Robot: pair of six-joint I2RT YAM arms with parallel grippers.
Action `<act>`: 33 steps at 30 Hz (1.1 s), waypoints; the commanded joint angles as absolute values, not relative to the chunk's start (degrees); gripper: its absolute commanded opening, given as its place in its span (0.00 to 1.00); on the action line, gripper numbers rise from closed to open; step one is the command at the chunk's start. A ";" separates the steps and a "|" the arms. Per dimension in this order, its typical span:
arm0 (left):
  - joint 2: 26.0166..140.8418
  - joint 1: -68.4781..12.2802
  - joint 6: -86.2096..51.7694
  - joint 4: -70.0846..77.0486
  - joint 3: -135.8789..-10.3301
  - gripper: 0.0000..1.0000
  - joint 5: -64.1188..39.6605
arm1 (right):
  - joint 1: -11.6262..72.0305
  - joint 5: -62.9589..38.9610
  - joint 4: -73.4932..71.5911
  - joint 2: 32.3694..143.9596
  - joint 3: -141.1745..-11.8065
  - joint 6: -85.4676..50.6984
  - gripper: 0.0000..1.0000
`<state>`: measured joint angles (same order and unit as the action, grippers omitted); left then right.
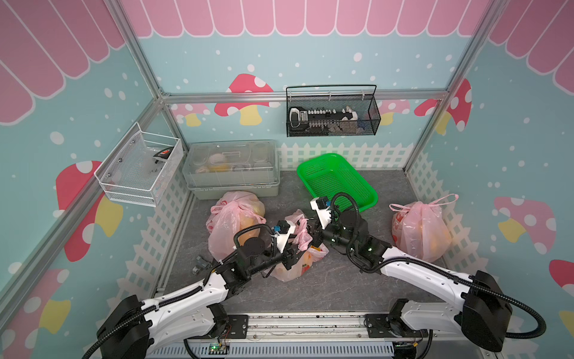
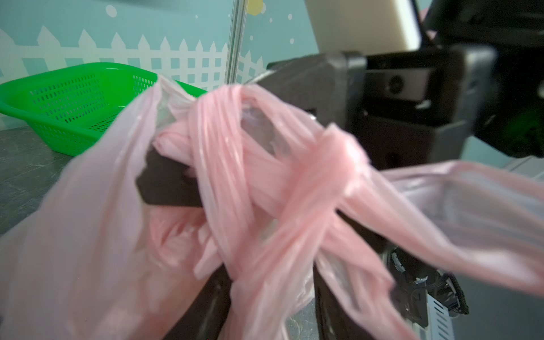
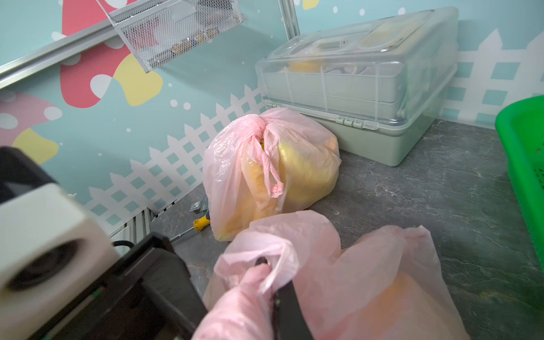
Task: Place the banana into a plastic bag & tie a knot
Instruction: Cross the plastic bag at the center of the board.
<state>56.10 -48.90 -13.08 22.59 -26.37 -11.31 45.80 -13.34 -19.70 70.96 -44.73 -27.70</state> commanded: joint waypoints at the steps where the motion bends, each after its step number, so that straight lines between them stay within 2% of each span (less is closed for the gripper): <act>1: 50.35 -49.25 -12.67 18.79 -24.71 0.49 -9.57 | 44.88 -16.62 -25.32 70.47 -44.08 -29.53 0.00; 8: 31.85 -49.00 -13.07 6.81 -21.74 0.65 -0.15 | 44.38 -18.92 -24.18 69.74 -43.66 -25.14 0.00; 12: 27.26 -47.92 -12.95 3.16 -23.42 0.67 6.99 | 44.38 -19.58 -22.61 69.52 -44.21 -23.76 0.00; 14: 28.53 -46.96 -12.61 3.57 -24.56 0.65 8.59 | 44.38 -19.82 -22.44 69.41 -44.21 -23.51 0.00; 16: 32.26 -46.24 -11.01 4.00 -26.36 0.58 7.56 | 44.38 -20.04 -22.02 69.50 -44.46 -23.45 0.00; 18: 37.60 -46.23 -7.68 4.03 -28.63 0.46 4.34 | 44.38 -20.45 -21.88 69.52 -44.61 -23.73 0.00; 21: 43.70 -46.48 -5.38 4.77 -30.88 0.39 0.86 | 44.38 -21.44 -21.96 69.78 -44.86 -24.16 0.00; 26: 47.08 -48.44 -2.05 8.58 -30.12 0.40 -3.50 | 44.38 -21.75 -21.44 70.03 -44.96 -24.39 0.00; 33: 48.50 -50.36 0.57 10.56 -29.53 0.51 1.86 | 44.41 -23.94 -21.64 71.07 -45.38 -25.05 0.00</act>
<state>48.27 -50.09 -2.09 8.14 -29.36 -0.05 44.60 -21.89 -20.12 70.87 -44.05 -24.73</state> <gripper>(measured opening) 0.502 0.048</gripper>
